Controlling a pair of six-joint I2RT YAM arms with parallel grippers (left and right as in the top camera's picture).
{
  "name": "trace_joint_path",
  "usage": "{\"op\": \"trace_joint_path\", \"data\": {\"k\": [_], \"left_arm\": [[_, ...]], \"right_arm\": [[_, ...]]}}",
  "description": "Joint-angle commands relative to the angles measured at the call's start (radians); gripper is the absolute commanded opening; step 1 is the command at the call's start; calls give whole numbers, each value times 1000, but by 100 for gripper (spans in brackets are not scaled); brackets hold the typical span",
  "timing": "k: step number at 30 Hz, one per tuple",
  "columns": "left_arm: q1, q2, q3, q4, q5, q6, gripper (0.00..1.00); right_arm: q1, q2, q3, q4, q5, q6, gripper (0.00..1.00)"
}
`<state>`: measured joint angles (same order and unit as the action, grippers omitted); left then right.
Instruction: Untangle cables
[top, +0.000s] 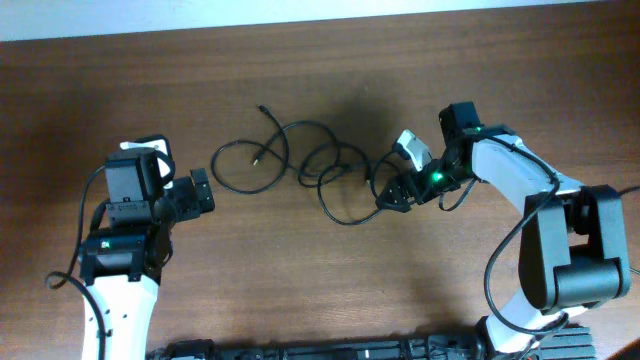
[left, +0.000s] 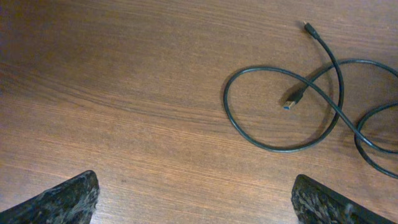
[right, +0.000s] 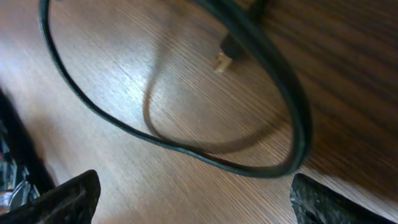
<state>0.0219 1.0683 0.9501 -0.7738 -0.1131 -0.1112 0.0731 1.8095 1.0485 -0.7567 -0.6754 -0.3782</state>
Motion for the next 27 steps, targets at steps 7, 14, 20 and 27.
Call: {"op": "trace_joint_path", "data": {"k": [7, 14, 20, 27], "left_arm": [[3, -10, 3, 1, -7, 16, 99], [3, -9, 3, 1, -7, 16, 99], [3, -9, 3, 1, -7, 16, 99], [3, -9, 3, 1, -7, 16, 99]], "right_arm": [[5, -2, -110, 159, -115, 19, 86], [3, -3, -109, 254, -316, 124, 4], [4, -122, 41, -34, -164, 144, 4], [5, -391, 565, -436, 174, 144, 4]]}}
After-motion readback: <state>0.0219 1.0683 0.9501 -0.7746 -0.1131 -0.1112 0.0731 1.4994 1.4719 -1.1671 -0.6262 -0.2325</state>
